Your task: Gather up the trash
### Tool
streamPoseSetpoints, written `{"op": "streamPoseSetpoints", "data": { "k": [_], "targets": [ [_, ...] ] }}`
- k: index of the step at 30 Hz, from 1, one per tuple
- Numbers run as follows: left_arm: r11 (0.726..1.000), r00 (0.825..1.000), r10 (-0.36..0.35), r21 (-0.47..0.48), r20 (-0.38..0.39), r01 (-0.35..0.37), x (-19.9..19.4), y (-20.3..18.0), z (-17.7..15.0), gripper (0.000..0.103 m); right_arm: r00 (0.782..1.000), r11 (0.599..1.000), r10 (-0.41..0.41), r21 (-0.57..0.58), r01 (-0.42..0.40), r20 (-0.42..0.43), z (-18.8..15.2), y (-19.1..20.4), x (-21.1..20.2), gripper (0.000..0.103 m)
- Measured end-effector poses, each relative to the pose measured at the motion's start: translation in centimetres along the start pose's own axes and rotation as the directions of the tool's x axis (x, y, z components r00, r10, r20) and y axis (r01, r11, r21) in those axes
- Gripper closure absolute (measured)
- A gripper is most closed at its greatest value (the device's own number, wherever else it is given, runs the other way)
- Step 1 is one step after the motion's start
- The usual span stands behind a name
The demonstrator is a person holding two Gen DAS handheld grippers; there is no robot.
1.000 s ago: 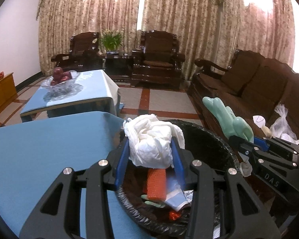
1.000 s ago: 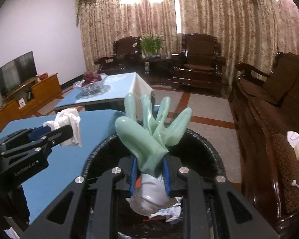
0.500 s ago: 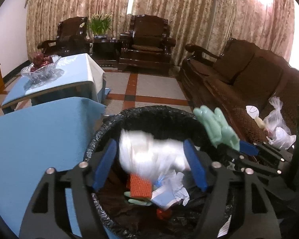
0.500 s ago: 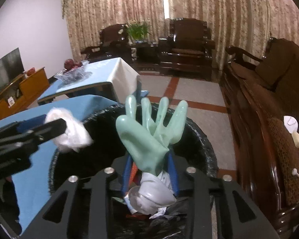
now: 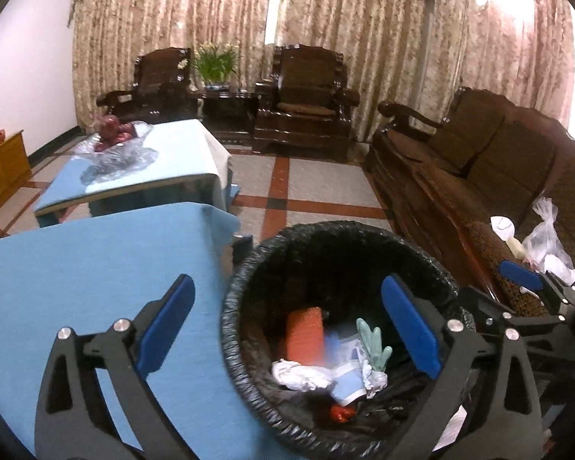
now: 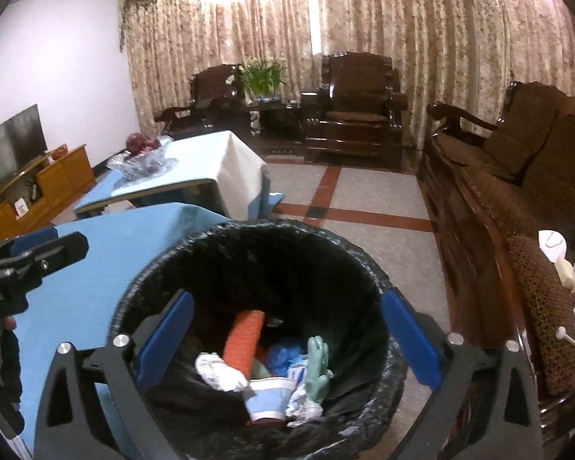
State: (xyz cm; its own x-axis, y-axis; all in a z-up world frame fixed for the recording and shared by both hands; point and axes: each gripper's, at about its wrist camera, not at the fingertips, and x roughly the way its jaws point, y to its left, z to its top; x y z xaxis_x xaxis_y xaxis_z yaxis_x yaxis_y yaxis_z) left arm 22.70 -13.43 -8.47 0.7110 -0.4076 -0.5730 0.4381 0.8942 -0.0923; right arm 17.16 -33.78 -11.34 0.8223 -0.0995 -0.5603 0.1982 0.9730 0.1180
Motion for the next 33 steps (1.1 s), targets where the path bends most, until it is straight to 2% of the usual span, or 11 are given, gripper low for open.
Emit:
{"op": "streamPoseSetpoints", "data": {
  "k": [12,24,33],
  "targets": [
    [0.99,0.992,0.126,-0.062,0.025,-0.124,-8.3,3.2,-0.8,0.005,0.994,0.994,0.106,-0.028,-0.105,0.026,1.6,4.1,-6.0,0.006],
    [0.979,0.979,0.19,-0.087,0.075,-0.183,-15.4,3.9,-1.7,0.005,0.986,0.986,0.151,-0.086,-0.145,0.064,1.8,7.9,-11.1,0.006],
    [0.976,0.973,0.203,-0.099,0.107,-0.193,-18.5,3.7,-2.4,0.005,0.98,0.977,0.184,-0.127,-0.173,0.076,1.3,9.6,-13.1,0.006]
  ]
}}
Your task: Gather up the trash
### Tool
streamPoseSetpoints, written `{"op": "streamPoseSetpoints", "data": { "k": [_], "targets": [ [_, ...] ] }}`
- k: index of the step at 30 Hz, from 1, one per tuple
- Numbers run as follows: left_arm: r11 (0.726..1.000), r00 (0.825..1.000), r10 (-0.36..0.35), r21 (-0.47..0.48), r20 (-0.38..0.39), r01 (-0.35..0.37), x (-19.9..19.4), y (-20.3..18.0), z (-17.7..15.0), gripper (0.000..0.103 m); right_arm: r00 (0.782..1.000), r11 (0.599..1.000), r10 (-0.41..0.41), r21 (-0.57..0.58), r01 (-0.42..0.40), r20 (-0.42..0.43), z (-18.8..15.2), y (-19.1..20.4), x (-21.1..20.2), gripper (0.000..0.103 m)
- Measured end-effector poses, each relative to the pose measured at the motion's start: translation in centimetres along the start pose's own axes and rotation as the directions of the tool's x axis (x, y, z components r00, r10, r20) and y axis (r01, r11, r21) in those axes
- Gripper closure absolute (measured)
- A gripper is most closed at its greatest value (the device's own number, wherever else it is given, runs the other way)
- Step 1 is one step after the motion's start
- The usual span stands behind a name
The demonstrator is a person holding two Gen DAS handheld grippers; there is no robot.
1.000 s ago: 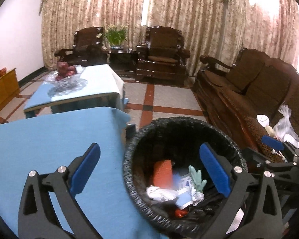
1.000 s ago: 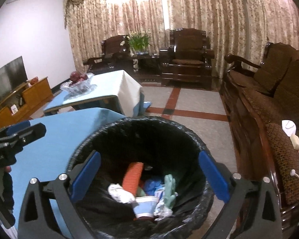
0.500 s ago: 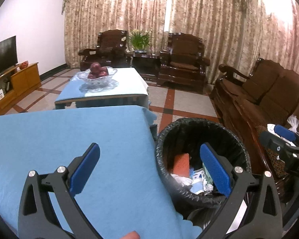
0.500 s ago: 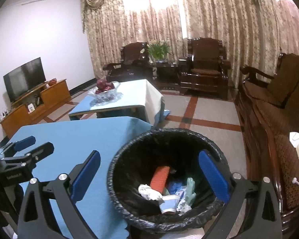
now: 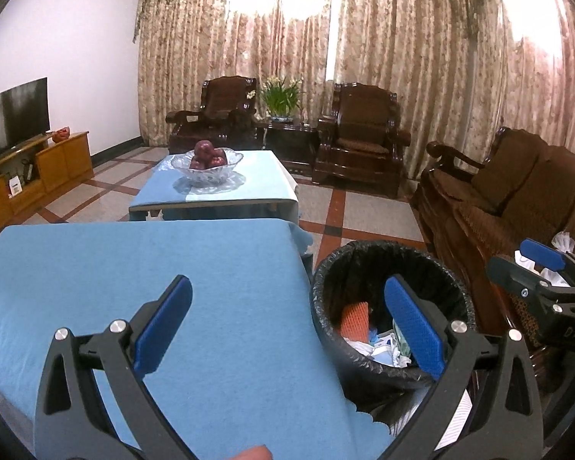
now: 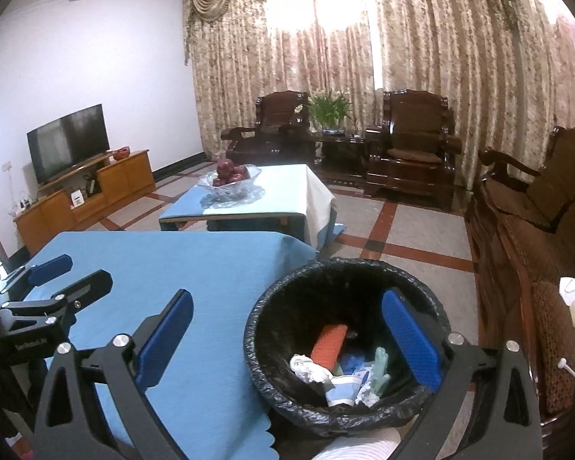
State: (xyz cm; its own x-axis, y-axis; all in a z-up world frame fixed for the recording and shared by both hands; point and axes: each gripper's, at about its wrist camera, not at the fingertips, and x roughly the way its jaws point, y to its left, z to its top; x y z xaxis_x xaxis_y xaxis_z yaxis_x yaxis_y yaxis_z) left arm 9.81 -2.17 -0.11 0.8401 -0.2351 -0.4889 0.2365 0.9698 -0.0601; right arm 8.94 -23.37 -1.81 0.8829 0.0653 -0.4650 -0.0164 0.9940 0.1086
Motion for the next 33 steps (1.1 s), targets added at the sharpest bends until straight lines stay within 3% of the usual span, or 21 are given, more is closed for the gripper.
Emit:
{"op": "streamPoseSetpoints", "data": {
  "k": [33],
  "targets": [
    [1.0,0.999,0.016,0.009,0.048,-0.016,-1.9,-0.2,0.2,0.005,1.0,1.0,0.016,-0.018,-0.016,0.016,0.1,1.8,-1.1,0.006]
  ]
}}
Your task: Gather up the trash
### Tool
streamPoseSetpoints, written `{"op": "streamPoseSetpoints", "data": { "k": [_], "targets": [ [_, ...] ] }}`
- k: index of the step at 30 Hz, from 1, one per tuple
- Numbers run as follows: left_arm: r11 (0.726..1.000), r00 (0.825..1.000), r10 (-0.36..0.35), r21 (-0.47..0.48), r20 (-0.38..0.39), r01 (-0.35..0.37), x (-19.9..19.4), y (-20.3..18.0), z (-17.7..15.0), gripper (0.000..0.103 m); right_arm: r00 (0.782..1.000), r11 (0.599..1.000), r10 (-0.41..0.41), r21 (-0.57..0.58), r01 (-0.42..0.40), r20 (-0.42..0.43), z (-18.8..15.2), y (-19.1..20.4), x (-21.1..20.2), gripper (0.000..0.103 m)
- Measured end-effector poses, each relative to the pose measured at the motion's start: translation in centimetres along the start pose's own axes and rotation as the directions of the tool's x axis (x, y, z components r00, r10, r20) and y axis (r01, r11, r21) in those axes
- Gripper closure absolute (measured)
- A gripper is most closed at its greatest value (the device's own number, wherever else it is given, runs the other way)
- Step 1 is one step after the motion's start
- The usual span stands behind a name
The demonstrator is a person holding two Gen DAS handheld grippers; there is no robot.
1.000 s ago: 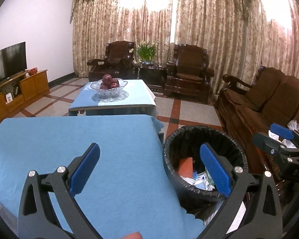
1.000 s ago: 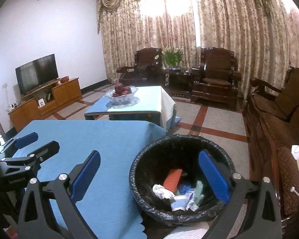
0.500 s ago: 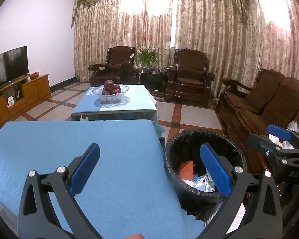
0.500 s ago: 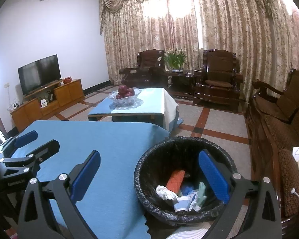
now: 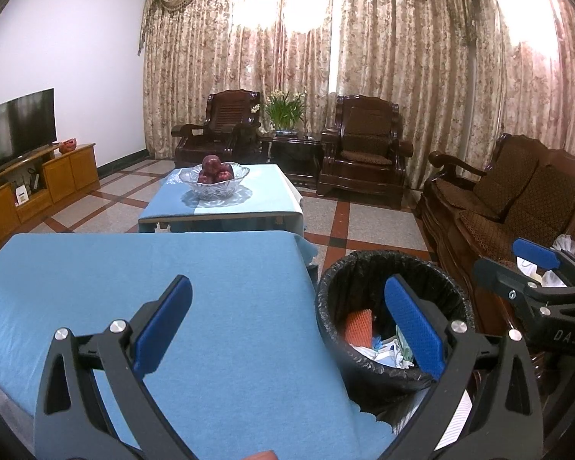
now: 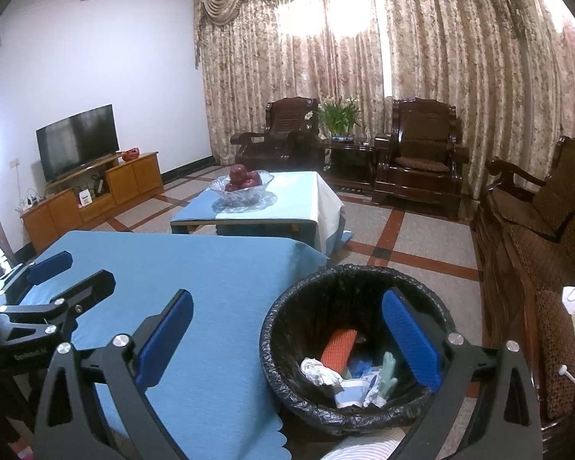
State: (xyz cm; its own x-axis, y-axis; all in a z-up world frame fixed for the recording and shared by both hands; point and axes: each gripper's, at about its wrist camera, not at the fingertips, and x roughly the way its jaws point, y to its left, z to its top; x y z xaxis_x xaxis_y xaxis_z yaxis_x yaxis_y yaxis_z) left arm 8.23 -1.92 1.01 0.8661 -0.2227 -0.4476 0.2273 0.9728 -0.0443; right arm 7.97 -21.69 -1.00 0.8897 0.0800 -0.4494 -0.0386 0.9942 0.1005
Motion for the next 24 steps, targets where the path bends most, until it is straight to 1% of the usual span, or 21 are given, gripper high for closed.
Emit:
{"op": "streamPoseSetpoints", "data": {
  "k": [24],
  "targets": [
    [1.0,1.0,0.001,0.001,0.005,-0.001,-0.35,0.06,-0.17,0.005,1.0,1.0,0.001,-0.002,-0.001,0.002,-0.03,0.19,-0.12,0.006]
  ]
}}
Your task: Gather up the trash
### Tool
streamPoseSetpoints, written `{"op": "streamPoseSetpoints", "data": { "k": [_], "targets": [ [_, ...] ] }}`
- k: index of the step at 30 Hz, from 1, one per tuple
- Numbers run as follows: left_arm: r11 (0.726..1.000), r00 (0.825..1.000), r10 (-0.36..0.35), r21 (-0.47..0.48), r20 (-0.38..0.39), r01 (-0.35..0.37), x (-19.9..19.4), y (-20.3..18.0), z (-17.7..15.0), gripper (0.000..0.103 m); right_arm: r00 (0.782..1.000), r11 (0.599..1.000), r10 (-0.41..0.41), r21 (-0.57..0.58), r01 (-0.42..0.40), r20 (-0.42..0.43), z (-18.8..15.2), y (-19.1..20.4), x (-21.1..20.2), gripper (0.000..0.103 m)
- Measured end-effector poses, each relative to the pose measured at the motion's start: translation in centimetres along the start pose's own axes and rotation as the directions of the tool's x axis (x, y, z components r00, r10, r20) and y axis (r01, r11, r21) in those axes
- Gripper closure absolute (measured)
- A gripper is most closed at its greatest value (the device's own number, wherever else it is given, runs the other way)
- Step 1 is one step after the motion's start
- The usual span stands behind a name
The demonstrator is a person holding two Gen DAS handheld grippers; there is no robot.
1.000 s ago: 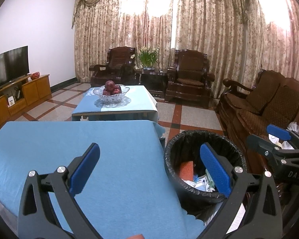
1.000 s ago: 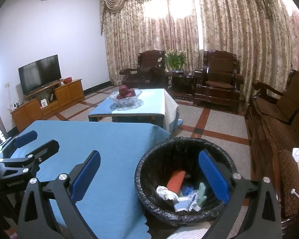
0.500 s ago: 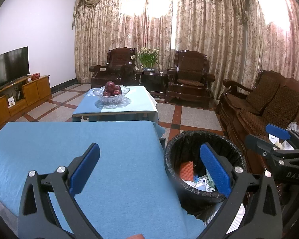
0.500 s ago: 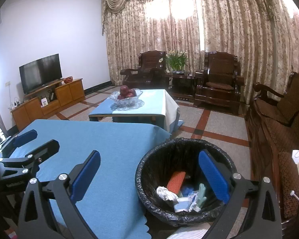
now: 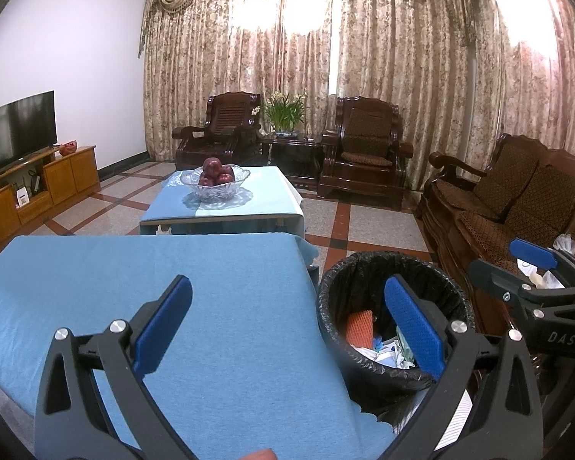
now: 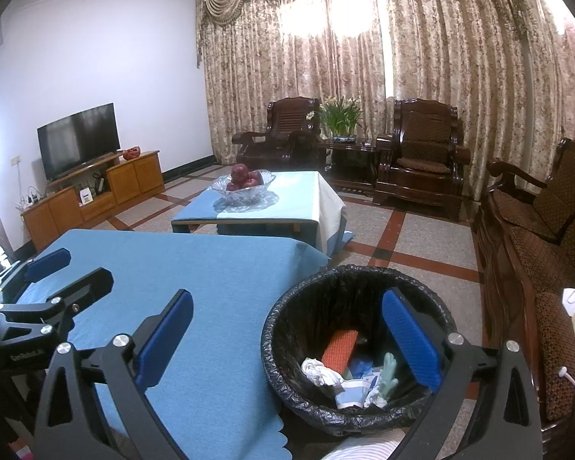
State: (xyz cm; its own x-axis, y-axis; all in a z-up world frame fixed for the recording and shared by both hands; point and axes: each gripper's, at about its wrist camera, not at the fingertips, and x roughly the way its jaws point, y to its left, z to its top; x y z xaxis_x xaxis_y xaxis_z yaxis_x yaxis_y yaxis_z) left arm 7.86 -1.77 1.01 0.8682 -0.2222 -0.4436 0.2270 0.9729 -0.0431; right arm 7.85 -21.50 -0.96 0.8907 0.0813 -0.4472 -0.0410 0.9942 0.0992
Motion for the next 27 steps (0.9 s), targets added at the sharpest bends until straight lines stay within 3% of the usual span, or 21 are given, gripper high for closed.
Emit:
{"op": "streamPoseSetpoints", "data": {
  "k": [27],
  "targets": [
    [1.0,1.0,0.001,-0.002,0.0,-0.001,-0.16,0.1,0.09,0.005,1.0,1.0,-0.001,0.0,0.001,0.0,-0.21,0.19,-0.03,0.006]
  ]
}}
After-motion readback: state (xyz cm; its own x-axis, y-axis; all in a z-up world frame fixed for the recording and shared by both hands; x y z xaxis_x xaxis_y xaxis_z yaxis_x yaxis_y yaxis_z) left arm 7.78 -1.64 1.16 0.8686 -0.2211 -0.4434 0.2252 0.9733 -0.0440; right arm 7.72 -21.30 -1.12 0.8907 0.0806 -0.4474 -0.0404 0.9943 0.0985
